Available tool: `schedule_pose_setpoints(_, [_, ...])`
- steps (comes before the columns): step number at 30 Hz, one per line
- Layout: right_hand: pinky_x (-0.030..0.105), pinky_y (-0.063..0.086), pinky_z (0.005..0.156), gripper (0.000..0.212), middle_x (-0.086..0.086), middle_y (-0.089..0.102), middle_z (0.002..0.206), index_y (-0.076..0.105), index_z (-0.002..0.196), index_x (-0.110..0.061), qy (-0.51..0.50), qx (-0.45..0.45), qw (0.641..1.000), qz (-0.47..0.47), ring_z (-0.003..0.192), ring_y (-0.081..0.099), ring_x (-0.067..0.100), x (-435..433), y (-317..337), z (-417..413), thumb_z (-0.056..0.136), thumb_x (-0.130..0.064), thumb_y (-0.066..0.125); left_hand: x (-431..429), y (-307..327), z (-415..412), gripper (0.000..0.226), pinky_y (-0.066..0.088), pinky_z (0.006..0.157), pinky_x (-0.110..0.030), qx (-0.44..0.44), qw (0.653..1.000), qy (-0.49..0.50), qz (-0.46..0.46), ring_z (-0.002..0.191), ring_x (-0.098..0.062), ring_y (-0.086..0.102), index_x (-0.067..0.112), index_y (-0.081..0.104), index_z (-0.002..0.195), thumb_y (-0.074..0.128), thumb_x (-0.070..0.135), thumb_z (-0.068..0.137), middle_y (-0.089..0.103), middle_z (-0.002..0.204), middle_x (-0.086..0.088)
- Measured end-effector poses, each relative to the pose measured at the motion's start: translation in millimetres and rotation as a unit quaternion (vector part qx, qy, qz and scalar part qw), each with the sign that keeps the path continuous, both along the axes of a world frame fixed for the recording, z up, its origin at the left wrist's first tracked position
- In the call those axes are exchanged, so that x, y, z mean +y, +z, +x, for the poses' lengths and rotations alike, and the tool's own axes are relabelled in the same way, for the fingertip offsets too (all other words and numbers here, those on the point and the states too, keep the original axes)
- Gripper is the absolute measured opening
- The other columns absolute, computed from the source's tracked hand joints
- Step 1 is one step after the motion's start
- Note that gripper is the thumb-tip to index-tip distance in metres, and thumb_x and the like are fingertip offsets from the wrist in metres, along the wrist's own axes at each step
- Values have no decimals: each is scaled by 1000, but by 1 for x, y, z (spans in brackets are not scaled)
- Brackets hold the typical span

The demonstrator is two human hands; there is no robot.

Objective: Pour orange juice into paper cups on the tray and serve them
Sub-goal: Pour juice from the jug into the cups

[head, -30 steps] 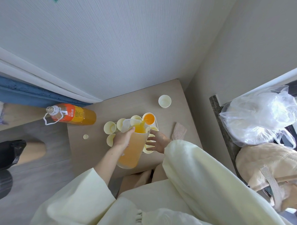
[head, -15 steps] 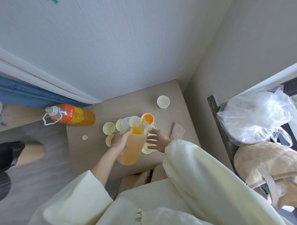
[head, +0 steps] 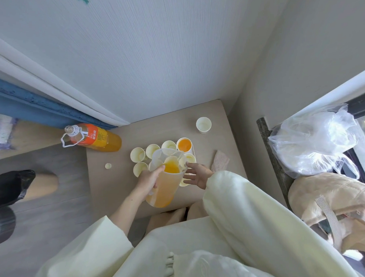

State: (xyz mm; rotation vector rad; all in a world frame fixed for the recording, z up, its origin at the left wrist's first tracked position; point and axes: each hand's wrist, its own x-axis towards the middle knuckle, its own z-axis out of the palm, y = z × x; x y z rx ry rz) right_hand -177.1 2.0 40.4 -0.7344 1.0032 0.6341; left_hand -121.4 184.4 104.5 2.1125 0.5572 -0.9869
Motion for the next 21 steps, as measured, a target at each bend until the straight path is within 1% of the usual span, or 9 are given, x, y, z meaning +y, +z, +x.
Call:
schedule_pose_setpoints(2, [40, 57, 75, 32, 14, 61, 108, 58, 119, -4, 17, 5, 1000, -7, 91, 63, 29, 1, -1, -4, 93, -23, 62, 2, -1, -7, 55, 40, 71, -32, 2, 1000, -1, 0, 58, -22, 44, 14, 37, 54, 63, 53, 82, 37, 45, -1])
schedule_pose_setpoints(6, [39, 55, 66, 26, 13, 61, 107, 60, 113, -5, 43, 18, 999, -20, 89, 63, 27, 3, -1, -10, 95, -24, 60, 7, -3, -16, 58, 41, 71, -33, 5, 1000, -10, 4, 55, -21, 43, 13, 37, 52, 63, 58, 77, 37, 44, 0])
schedule_pose_setpoints(10, [39, 55, 64, 27, 12, 61, 104, 59, 119, -5, 47, 38, 998, -25, 84, 64, 26, 7, -4, -17, 98, -21, 53, 9, -6, -24, 56, 41, 71, -33, 7, 1000, -19, -6, 48, -19, 39, 13, 37, 56, 62, 59, 75, 35, 41, 3])
schedule_pose_setpoints(14, [39, 55, 62, 29, 12, 61, 103, 58, 123, -4, 54, 52, 997, -25, 81, 65, 26, 9, -8, -22, 99, -18, 49, 8, -12, -28, 57, 42, 70, -33, 6, 999, -29, 12, 49, -20, 40, 14, 35, 52, 63, 55, 82, 35, 41, 3])
schedule_pose_setpoints(18, [35, 56, 54, 32, 13, 60, 98, 57, 124, 0, 56, 64, 996, -28, 77, 65, 26, 10, -13, -25, 97, -17, 51, 3, -14, -29, 53, 41, 67, -33, 22, 999, -25, 17, 49, -20, 39, 15, 39, 64, 63, 62, 72, 35, 44, 3])
schedule_pose_setpoints(21, [38, 57, 59, 26, 12, 59, 93, 59, 115, 2, 61, 65, 996, -30, 76, 64, 25, 7, -17, -25, 96, -15, 53, -2, -16, -28, 54, 41, 66, -33, 27, 999, -17, 29, 52, -21, 39, 15, 38, 60, 63, 59, 78, 35, 42, 3])
